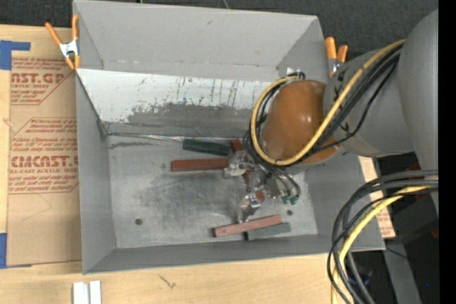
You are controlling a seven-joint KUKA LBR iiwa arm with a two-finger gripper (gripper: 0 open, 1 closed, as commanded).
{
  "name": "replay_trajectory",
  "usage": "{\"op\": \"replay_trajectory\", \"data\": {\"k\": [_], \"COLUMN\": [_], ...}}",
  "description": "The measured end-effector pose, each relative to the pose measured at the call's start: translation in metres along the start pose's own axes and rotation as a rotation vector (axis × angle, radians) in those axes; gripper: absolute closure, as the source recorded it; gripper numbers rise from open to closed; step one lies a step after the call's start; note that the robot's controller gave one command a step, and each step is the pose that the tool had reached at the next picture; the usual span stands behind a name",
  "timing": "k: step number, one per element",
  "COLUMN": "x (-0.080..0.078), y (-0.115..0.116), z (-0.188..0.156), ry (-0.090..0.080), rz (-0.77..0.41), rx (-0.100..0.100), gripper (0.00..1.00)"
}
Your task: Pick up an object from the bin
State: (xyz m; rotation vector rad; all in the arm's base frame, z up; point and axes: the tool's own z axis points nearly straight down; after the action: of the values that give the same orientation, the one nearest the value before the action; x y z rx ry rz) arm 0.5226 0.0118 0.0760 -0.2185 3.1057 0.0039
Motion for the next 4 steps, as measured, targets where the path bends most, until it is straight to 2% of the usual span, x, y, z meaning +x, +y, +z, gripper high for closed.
{"op": "replay_trajectory", "data": {"k": [1,2,3,4], "x": [0.000,-0.028,-0.031,-0.031], "y": [0.000,-0.055,-0.066,-0.064], "z": [0.000,-0.024,-0.005,-0.003], "ry": [0.000,0.029,0.008,0.004], "rz": [0.000,-0.018,-0.141,-0.141], "rx": [0.000,-0.002,0.007,0.004], "gripper": [0.00,0.00,1.00,0.00]}}
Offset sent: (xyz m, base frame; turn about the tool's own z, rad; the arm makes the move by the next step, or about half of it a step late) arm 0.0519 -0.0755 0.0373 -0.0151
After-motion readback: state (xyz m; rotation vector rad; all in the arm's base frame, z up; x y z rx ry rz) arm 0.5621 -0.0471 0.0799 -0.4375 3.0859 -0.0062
